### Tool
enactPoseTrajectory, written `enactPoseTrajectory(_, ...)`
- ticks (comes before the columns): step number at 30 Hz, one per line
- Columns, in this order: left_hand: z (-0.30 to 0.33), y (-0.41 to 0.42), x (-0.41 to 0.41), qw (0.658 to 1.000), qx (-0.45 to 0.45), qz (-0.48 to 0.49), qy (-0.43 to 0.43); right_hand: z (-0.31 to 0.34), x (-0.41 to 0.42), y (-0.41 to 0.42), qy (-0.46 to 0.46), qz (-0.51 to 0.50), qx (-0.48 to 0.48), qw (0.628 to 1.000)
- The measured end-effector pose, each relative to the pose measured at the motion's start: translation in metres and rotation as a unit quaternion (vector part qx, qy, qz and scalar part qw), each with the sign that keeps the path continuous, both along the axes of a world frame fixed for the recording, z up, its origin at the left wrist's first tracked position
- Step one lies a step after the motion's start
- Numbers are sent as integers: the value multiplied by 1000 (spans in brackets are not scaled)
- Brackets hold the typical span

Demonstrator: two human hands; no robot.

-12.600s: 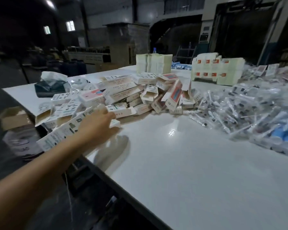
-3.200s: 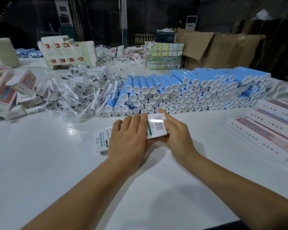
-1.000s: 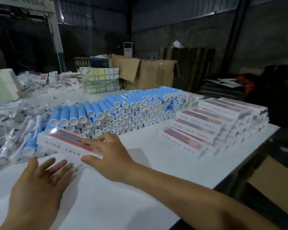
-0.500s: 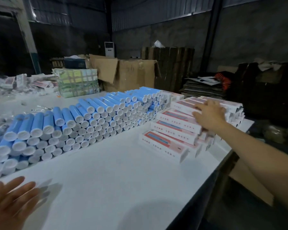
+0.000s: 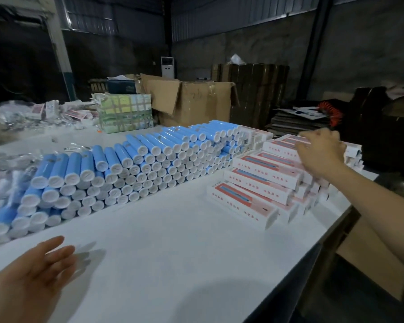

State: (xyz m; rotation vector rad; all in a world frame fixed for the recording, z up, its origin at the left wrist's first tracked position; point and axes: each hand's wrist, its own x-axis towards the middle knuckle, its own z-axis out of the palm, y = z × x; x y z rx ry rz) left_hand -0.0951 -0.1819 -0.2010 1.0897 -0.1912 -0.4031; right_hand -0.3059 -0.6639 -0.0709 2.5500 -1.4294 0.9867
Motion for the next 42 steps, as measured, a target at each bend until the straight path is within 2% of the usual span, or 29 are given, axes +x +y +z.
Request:
enactPoseTrajectory(3,23,9,-7,1000,-19,-4,16,27,30,54,-145,145,-41,978)
enactPoseTrajectory(7,31,6,-24,999,-11,36,18,45,76,158,-261,365,-50,892)
enactPoseTrajectory(10,39,5,-30,999,-6,40,26,31,104,234,-273,473,-47,836)
enactPoseTrajectory(14,43,6,-32,998,-7,48,48,-17,133,306,-203,559,-26,803)
enactPoseTrajectory(19,44,6,-32,999,12,40,31,-87,153,338,-48,586,52,807)
enactPoseTrajectory(22,46,8,-33,999,35,29,9,-107,160,339,78,593,23,801)
enactPoseTrajectory(30,46,9,-35,999,39,14,13,-108,161,338,81,600,12,796)
enactPoseTrajectory(35,48,8,-39,998,60,21,6,-104,158,341,82,609,39,788)
enactPoseTrajectory(39,54,10,-42,993,117,-5,-18,-104,156,340,90,604,48,790)
enactPoseTrajectory(42,69,30,-28,975,208,-26,-75,-106,156,338,101,597,41,795)
